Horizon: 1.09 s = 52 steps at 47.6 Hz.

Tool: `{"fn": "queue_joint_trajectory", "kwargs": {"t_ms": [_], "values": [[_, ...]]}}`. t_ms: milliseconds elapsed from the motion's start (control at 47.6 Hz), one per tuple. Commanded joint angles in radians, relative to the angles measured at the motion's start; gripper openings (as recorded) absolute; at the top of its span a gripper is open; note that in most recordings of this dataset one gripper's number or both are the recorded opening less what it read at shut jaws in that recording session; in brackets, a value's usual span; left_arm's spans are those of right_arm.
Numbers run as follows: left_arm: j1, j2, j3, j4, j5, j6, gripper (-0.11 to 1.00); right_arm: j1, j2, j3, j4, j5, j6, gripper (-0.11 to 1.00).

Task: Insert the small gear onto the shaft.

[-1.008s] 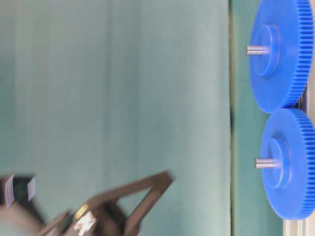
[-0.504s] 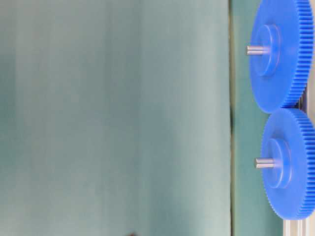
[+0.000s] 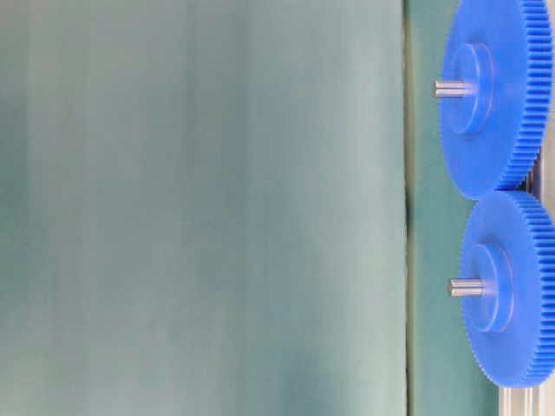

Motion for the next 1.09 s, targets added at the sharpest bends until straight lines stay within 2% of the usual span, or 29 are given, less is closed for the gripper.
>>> {"fn": "queue_joint_trajectory", "kwargs": {"t_ms": [0,231,630,840,1071], "values": [[-0.003,-0.015,-0.002,0.002,-0.005,0.0,0.84,-0.009,-0.005,-0.008,-0.003,-0.011,0.006,0.07],[-0.003,-0.092,0.048,0.002,-0.005,-0.003,0.79,-0.025,-0.011,-0.002,-0.003,-0.018,0.006,0.07],[-0.005,-0.199,0.117,0.002,-0.005,-0.012,0.56,-0.038,-0.017,0.017,-0.003,-0.06,0.006,0.07],[-0.003,-0.21,0.132,0.002,-0.005,-0.011,0.45,-0.04,-0.043,0.034,-0.003,-0.074,0.006,0.08],[-0.003,-0.222,0.135,0.002,-0.005,-0.012,0.42,-0.04,-0.058,0.038,-0.005,-0.071,0.006,0.07]]}}
